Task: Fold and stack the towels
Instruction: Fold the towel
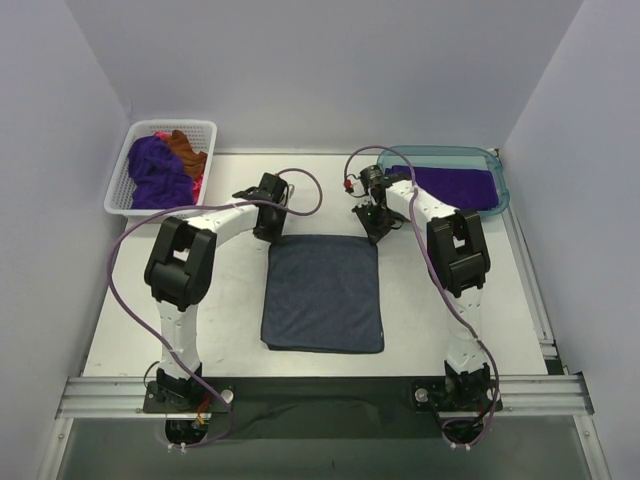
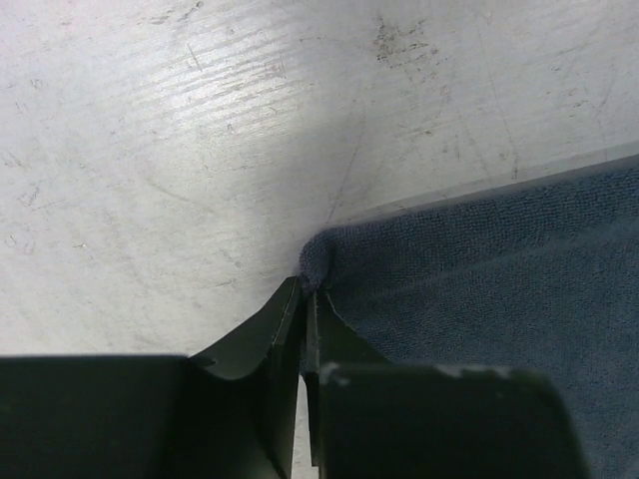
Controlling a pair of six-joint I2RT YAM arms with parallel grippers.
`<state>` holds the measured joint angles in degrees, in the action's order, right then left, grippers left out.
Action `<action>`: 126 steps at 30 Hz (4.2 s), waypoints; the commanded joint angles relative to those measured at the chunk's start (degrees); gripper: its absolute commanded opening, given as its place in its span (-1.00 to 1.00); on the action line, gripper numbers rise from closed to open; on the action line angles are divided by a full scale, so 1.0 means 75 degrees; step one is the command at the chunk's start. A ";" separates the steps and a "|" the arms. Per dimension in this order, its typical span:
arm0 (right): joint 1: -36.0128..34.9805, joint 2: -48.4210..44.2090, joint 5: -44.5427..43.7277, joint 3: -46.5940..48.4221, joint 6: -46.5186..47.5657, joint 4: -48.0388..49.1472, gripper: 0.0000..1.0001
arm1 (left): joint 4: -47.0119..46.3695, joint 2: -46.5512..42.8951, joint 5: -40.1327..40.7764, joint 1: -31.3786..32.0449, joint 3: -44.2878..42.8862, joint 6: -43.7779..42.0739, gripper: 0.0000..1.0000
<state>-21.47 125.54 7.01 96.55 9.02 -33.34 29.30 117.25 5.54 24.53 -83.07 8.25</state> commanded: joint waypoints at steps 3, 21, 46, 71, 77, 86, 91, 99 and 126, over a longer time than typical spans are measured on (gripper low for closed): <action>-0.0043 0.0395 -0.0313 -0.0171 0.0169 -0.0605 -1.00 | 0.0675 0.0667 0.0023 -0.0189 0.0119 -0.0186 -0.88; -0.0137 0.0301 -0.0442 -0.0194 0.0333 -0.0628 -1.00 | 0.0150 -0.0409 -0.0736 -0.0658 -0.0397 -0.1451 0.11; -0.0137 0.0278 -0.0454 -0.0323 0.0356 -0.0664 -1.00 | 0.0089 0.0304 -0.2626 -0.0869 -0.0784 -0.1956 -0.04; -0.0113 0.0161 -0.0524 -0.0253 0.0380 -0.0652 -1.00 | 0.0652 0.0762 -0.2075 -0.0705 -0.0772 -0.2190 -0.99; -0.0008 -0.0143 -0.0559 0.0251 0.0286 -0.0629 -1.00 | 0.0594 0.0317 -0.1946 -0.0904 -0.0901 -0.2132 -1.00; 0.0145 -0.0320 -0.0594 0.1223 -0.0019 -0.0417 -1.00 | -0.0026 -0.0363 -0.1993 -0.1384 -0.0807 -0.1944 -1.00; 0.0168 -0.0180 -0.0828 0.1645 -0.0042 -0.0394 -1.00 | -0.0332 -0.0481 -0.1934 -0.1513 -0.0725 -0.1909 -1.00; 0.0191 -0.0238 -0.0864 0.2138 -0.0054 -0.0324 -1.00 | -0.0929 -0.1113 -0.1946 -0.1513 -0.0515 -0.1815 -1.00; -0.1108 -0.4655 -0.1649 -0.3497 -0.1202 0.0648 -1.00 | -0.0403 -0.5623 -0.1161 0.0162 0.4030 0.0492 -1.00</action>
<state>-28.60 94.74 -2.44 73.58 2.76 -28.08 24.58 79.68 -5.72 24.86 -55.75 7.35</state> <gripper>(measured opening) 0.044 0.100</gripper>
